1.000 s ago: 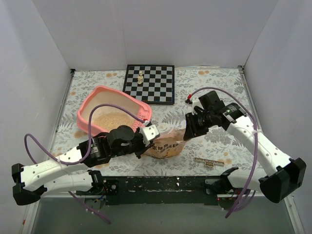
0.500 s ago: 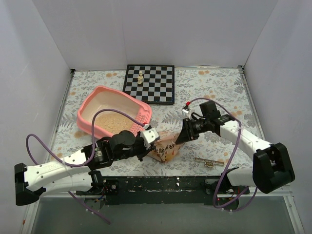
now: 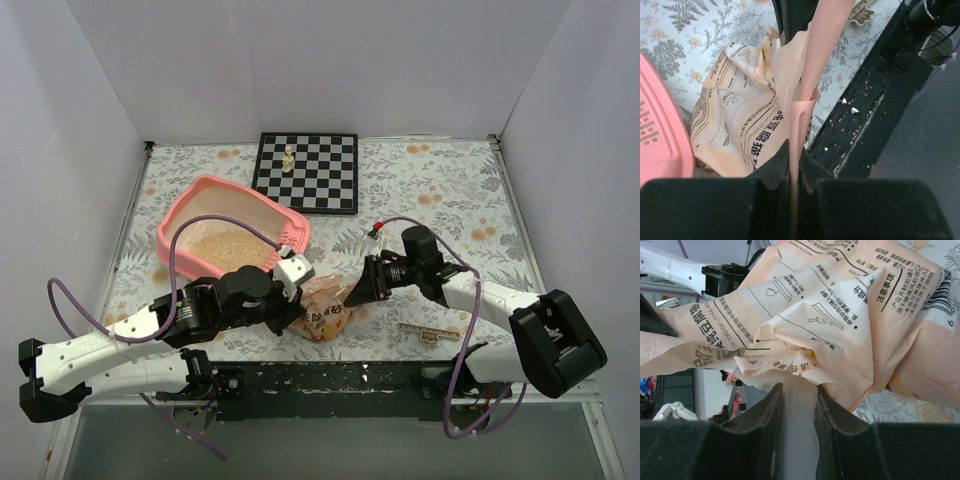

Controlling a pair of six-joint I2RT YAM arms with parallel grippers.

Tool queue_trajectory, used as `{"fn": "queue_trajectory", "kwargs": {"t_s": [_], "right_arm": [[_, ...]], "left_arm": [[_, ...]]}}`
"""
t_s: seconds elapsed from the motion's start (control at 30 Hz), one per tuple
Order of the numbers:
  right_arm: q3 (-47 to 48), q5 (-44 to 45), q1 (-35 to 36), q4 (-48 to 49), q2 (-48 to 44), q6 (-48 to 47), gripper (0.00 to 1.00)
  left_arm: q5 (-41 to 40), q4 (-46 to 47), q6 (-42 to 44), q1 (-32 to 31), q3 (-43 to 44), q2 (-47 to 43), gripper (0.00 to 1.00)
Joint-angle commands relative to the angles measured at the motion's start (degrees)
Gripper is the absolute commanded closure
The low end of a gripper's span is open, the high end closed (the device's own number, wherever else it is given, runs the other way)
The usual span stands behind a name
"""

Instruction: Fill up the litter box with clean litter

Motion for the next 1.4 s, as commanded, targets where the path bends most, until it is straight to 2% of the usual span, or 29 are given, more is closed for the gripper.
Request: {"fn": "queue_trajectory", "kwargs": {"t_s": [0.0, 0.1, 0.2, 0.43, 0.6, 0.83, 1.1, 1.2, 1.37], "right_arm": [[0.1, -9.96, 3.01, 13.36, -0.04, 8.13, 0.99], [-0.77, -10.84, 3.62, 19.59, 0.75, 12.33, 0.99], [-0.78, -10.76, 3.62, 19.97, -0.56, 13.14, 0.99], [0.28, -11.02, 2.22, 10.65, -5.48, 9.98, 0.99], [-2.0, -12.33, -2.25, 6.7, -11.01, 9.98, 0.99], [-4.73, -15.32, -9.11, 1.08, -19.53, 9.72, 0.99], [-6.13, -17.0, -15.8, -10.79, -26.84, 5.93, 0.99], [-8.06, -16.73, -17.38, -12.38, -28.77, 6.11, 0.99], [-11.58, -17.35, -20.63, -9.22, -33.51, 12.16, 0.99]], "left_arm": [[0.18, -2.93, -4.96, -1.14, 3.53, -1.23, 1.0], [-0.87, -1.71, -3.99, -1.14, 2.57, -2.72, 1.0], [-2.8, -0.73, -2.85, -1.14, 0.11, -3.61, 1.0], [-1.67, 2.86, -2.76, -1.14, -3.41, -2.91, 1.0], [0.27, 7.08, -0.3, -1.14, -7.89, -3.08, 1.0], [-0.52, 10.25, 2.69, -1.14, -9.83, -3.17, 1.0], [-2.54, 15.25, 4.8, -1.14, -10.71, -4.57, 1.0], [-3.86, 17.28, 5.15, -1.14, -11.32, -5.27, 1.0], [-3.86, 19.92, 5.77, -1.23, -12.73, -5.63, 1.0]]}}
